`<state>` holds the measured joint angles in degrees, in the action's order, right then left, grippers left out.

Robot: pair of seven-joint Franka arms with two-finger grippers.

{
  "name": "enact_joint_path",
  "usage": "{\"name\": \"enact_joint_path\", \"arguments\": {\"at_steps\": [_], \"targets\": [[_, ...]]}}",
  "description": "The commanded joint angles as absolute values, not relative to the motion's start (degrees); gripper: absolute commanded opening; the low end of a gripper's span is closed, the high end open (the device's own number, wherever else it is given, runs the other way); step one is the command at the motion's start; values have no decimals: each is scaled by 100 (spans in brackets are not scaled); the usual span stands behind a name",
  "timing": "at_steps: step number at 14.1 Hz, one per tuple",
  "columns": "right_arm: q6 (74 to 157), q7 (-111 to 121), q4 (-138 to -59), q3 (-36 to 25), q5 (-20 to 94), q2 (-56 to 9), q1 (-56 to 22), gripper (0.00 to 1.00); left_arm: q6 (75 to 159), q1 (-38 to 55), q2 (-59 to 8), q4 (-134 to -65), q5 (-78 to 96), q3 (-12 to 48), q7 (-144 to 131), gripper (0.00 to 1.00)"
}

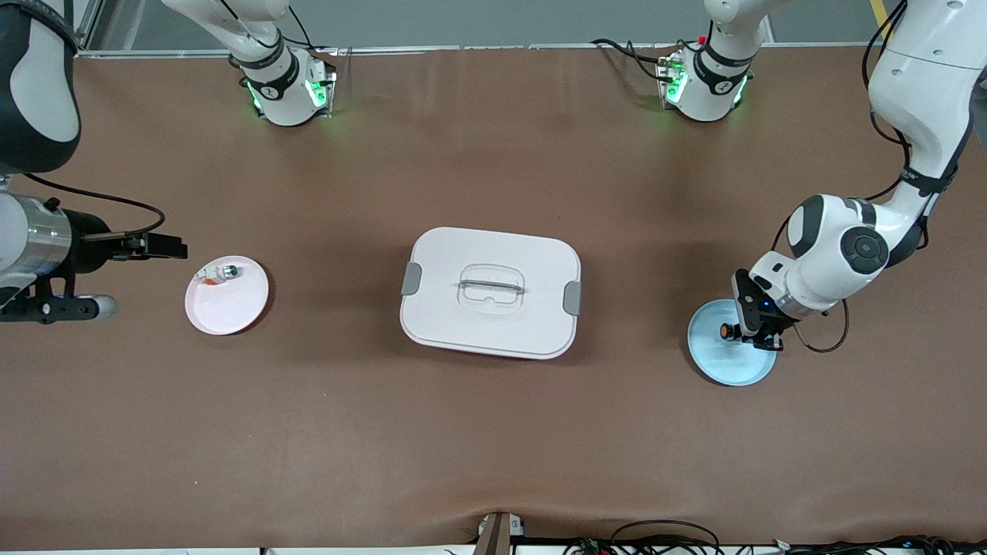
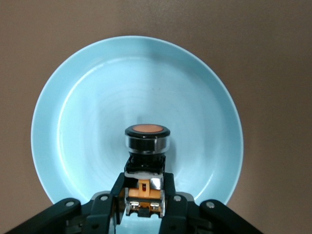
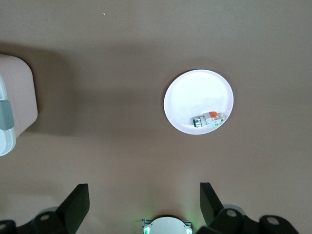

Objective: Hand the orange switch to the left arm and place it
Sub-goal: 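Lower the switch onto the blue plate and open the left gripper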

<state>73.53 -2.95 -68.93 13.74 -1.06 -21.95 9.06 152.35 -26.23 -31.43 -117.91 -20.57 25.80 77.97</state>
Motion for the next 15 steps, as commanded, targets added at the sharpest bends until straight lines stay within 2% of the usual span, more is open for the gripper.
{"name": "enact_joint_path", "arguments": {"at_steps": [1,6,8,13,14,15], "targets": [[7339,-123,-7005,1477,-158,-2092,1116,100,15302,-2646,-3252,-11681,-2180,2602,7805,0],[7321,-167,-6935,1459,-211,-2083,1125,100,15302,-2619,-3278,-11681,-2398,2602,7770,0],[7313,-132,-6804,1476,-167,-2066,1230,100,15302,-2610,-3296,-11637,-2487,2602,7743,7],[6996,-185,-6802,1494,-123,-1960,1213,100,15302,-2593,-3436,-11549,-2496,2602,7743,9],[7022,-176,-6838,1503,-88,-1977,1265,100,15302,-2593,-3445,-11549,-2487,2602,7743,26],[7083,-141,-6847,1494,-70,-1978,1266,100,15302,-2593,-3463,-11540,-2496,2602,7743,57]]}}
